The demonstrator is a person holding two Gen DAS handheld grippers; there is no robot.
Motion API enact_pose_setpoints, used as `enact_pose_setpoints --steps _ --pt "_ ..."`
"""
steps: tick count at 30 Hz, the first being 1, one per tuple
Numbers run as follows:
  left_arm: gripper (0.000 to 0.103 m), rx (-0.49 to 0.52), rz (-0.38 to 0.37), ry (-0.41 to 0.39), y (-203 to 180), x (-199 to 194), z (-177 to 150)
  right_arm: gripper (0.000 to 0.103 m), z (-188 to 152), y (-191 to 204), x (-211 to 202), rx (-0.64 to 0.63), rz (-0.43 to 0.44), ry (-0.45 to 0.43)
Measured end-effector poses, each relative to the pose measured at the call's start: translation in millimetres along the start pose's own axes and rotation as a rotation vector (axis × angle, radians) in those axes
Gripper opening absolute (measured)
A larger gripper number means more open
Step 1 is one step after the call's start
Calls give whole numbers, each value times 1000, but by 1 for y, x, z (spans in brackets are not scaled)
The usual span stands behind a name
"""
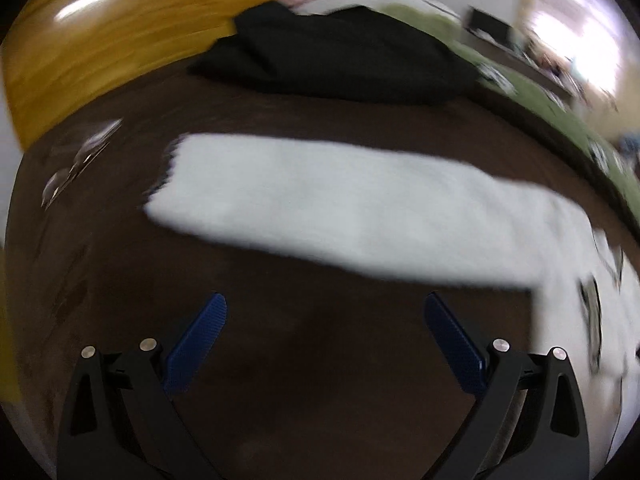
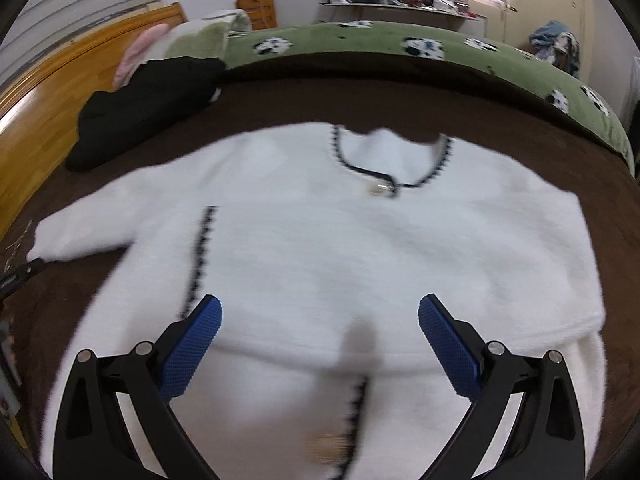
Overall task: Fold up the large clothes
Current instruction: 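Reach the left tool to the other sleeve cuff and grasp it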
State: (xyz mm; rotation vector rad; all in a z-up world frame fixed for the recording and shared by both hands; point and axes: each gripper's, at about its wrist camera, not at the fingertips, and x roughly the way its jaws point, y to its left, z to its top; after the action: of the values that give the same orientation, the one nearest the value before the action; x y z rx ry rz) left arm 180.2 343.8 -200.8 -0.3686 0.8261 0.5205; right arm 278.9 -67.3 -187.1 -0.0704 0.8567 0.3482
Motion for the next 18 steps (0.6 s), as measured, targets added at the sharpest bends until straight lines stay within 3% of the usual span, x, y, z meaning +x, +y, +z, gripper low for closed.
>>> enact_pose_setpoints --steps 5,18 --pt "97 -109 -45 32 39 39 8 97 3 28 0 -38 26 -7" --pt "97 -205 -132 -49 54 80 52 97 29 75 31 -131 47 0"
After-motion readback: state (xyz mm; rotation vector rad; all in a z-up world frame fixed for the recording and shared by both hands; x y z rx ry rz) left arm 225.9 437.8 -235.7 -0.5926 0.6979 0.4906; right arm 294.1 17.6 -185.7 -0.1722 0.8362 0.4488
